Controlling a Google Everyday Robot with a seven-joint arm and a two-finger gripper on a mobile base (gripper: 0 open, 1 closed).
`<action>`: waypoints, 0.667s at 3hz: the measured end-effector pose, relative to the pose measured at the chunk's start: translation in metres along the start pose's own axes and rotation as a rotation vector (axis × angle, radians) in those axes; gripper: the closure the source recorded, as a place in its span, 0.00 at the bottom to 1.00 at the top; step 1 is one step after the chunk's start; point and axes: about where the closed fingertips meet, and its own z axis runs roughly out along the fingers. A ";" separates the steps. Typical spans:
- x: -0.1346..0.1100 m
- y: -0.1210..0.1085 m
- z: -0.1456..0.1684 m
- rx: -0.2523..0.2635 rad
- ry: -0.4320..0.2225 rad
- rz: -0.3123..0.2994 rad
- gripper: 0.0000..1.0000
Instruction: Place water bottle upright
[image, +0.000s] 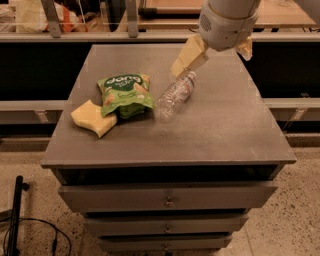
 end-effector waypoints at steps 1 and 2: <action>-0.005 -0.007 0.002 0.025 -0.013 0.153 0.00; -0.020 -0.009 0.013 0.042 -0.020 0.290 0.00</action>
Offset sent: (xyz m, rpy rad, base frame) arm 0.0415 0.0006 -0.0142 0.0839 -0.0159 -0.4595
